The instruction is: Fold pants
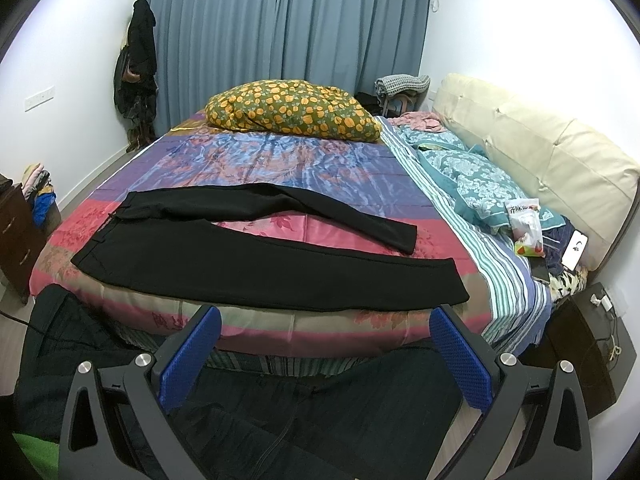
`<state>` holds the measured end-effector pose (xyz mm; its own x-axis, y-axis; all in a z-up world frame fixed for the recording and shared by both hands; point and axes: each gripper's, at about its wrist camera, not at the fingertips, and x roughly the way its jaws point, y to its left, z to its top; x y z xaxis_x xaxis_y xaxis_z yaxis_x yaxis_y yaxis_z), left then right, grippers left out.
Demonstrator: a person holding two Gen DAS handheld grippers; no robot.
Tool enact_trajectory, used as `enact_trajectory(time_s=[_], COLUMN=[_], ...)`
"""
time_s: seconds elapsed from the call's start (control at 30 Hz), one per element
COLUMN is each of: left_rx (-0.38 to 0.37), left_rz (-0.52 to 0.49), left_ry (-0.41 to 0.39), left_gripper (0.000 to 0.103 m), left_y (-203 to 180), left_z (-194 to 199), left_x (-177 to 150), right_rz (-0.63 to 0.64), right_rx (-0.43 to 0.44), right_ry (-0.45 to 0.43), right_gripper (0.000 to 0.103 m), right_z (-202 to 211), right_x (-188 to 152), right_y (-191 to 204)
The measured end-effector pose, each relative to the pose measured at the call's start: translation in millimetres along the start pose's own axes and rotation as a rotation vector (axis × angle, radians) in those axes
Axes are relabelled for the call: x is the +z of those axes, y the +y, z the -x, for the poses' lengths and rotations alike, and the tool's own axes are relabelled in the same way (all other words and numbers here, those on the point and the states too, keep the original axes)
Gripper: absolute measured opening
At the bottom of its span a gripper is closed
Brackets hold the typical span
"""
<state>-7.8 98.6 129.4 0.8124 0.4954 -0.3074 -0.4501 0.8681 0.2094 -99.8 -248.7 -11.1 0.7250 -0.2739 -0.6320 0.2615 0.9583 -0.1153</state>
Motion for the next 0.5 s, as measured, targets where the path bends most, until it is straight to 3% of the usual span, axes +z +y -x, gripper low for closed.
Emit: enact_trajectory(time_s=[0.23,0.5], left_rx=[0.024,0.034], left_rz=[0.048,0.071], left_ry=[-0.063,-0.083], left_gripper=[0.102,0.102], left_y=[13.9,15.5], left_z=[3.5,3.4], left_x=[22.7,32.7], right_rz=[0.003,0.004], right_rx=[0.002,0.004], right_ry=[-0.001,0.0], right_gripper=[0.103,0.103], right_z=[0.4,0.0], right_x=[0.6,1.5], right_y=[-1.3,-1.5])
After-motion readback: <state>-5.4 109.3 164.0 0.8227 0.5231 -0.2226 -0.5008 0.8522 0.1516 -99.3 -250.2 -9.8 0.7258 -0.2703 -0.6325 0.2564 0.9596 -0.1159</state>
